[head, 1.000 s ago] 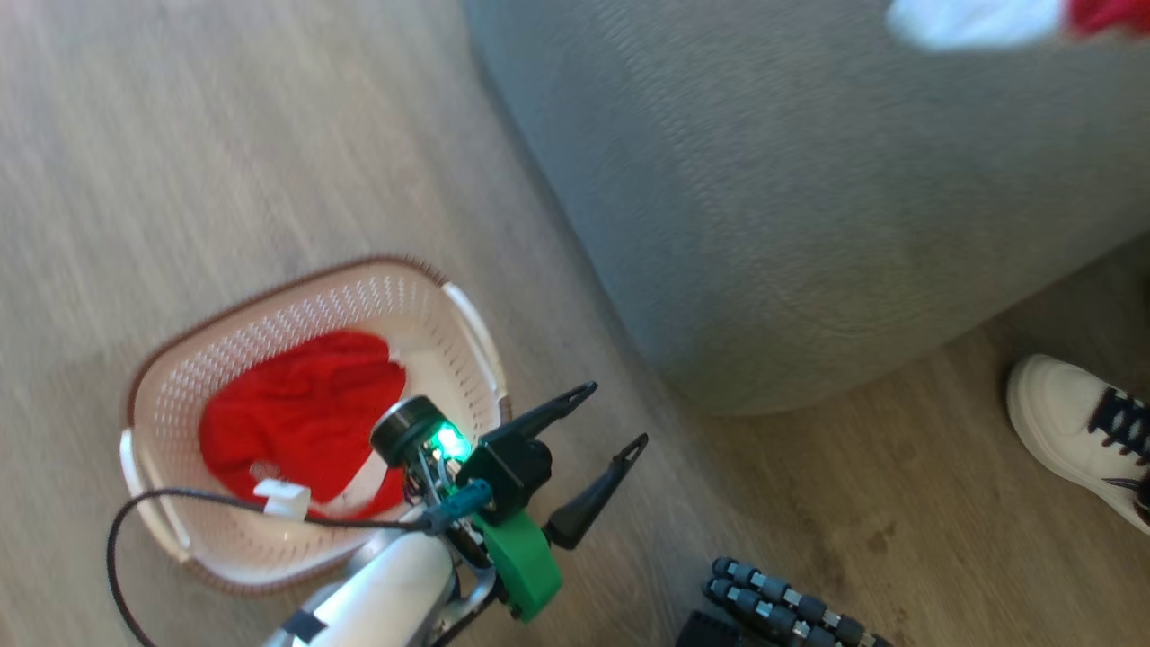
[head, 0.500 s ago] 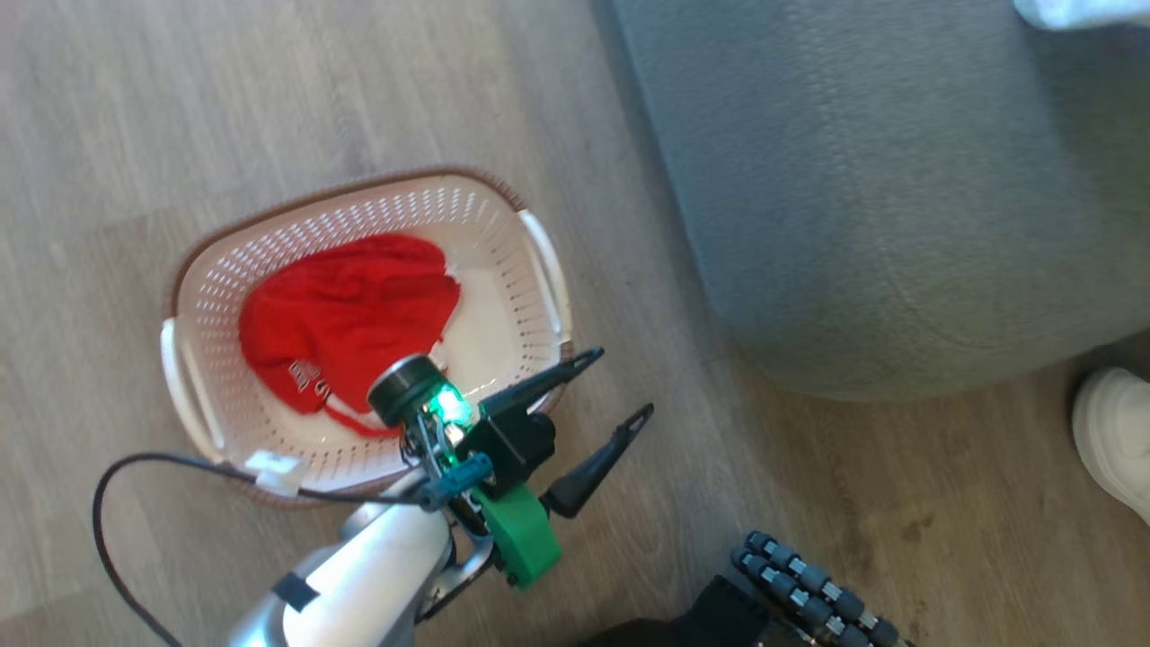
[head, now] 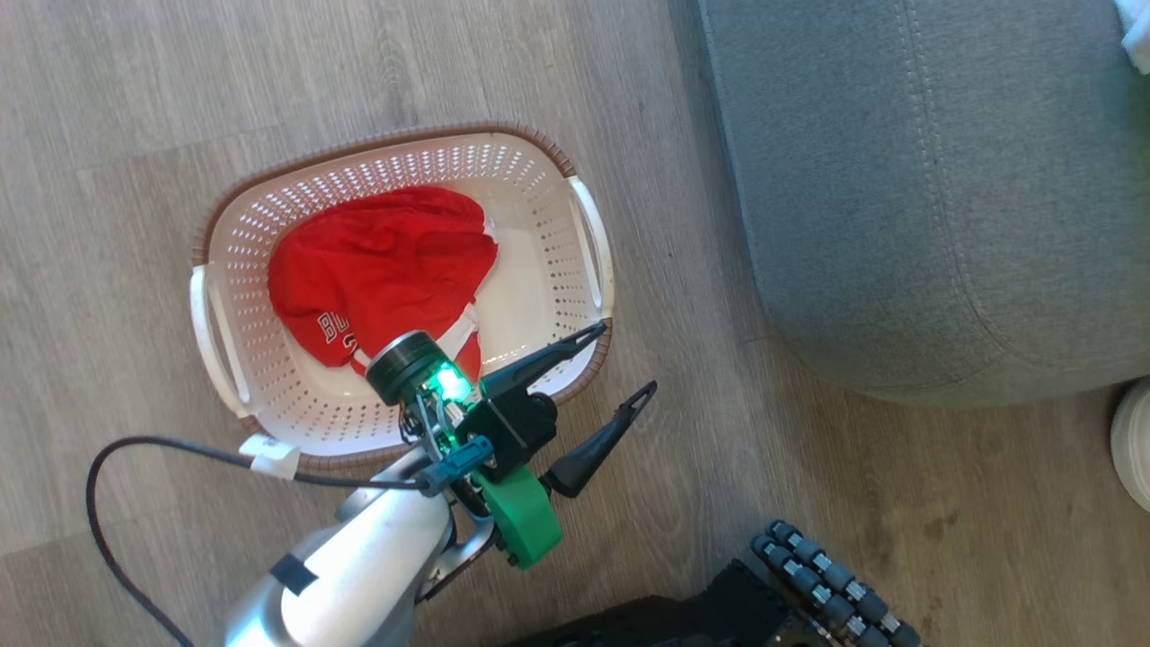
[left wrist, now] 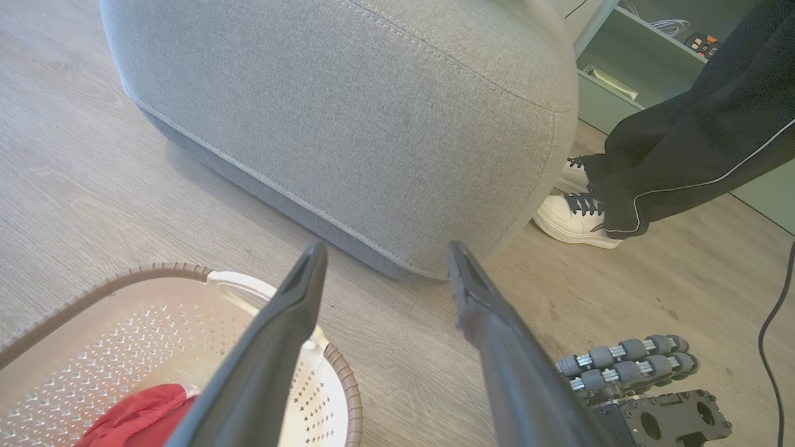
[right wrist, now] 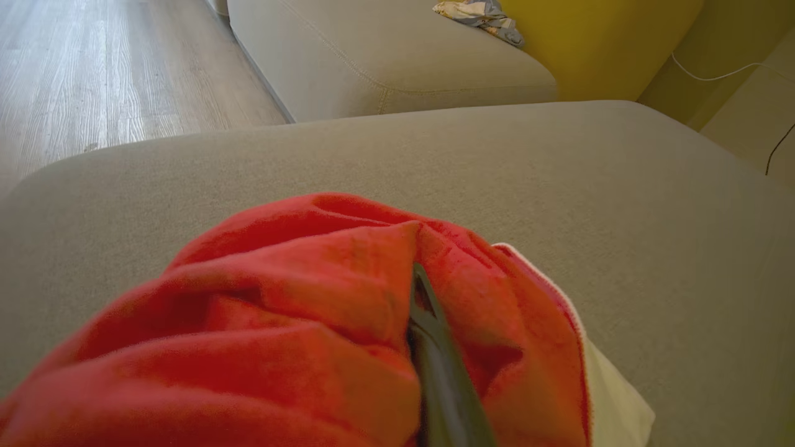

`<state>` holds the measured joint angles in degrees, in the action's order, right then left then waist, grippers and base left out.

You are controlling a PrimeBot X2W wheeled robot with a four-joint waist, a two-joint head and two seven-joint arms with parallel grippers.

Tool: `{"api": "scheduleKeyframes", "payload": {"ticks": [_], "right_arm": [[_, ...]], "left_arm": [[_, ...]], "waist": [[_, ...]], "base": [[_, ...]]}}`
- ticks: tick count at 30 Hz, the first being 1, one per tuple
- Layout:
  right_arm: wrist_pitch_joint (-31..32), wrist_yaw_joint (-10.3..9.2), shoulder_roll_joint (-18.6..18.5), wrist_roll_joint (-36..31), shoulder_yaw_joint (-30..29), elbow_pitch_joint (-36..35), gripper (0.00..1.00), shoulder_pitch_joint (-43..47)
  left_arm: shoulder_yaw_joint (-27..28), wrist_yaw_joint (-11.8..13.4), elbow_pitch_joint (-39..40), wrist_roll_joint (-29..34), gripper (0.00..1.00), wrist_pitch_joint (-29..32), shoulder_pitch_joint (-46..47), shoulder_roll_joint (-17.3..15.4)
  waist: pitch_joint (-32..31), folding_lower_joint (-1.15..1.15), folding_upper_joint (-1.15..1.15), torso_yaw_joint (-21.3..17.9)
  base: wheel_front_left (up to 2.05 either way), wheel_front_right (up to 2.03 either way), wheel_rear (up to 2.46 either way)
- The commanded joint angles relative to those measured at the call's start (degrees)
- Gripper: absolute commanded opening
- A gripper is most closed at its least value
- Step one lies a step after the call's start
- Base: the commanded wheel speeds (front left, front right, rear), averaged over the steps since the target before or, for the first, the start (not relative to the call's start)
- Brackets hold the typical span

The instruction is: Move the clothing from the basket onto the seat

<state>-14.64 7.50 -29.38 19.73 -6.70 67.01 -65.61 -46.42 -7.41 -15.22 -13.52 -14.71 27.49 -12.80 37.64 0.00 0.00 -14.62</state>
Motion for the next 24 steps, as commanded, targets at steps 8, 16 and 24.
{"api": "scheduleKeyframes", "payload": {"ticks": [8,16,24], "right_arm": [[3.55,-0.01,0.17,2.76,5.54,2.56,0.0,-0.49],[4.78,-0.01,0.16,6.63,8.71,2.63,1.0,-0.36],[9.36,-0.01,0.29,10.78,15.98,-0.05,1.0,1.78]], "left_arm": [[1.25,-0.08,1.78,0.71,1.0,-0.29,0.23,0.14],[1.32,-0.08,1.48,0.73,1.0,-0.29,0.21,0.62],[1.3,-0.08,1.19,-0.03,1.0,-0.29,-0.14,1.96]], "waist": [[0.23,0.0,0.0,0.44],[-1.09,0.0,0.0,0.13],[-5.29,0.0,0.0,-0.89]], "base": [[0.0,0.0,0.0],[0.0,0.0,0.0],[0.0,0.0,0.0]]}}
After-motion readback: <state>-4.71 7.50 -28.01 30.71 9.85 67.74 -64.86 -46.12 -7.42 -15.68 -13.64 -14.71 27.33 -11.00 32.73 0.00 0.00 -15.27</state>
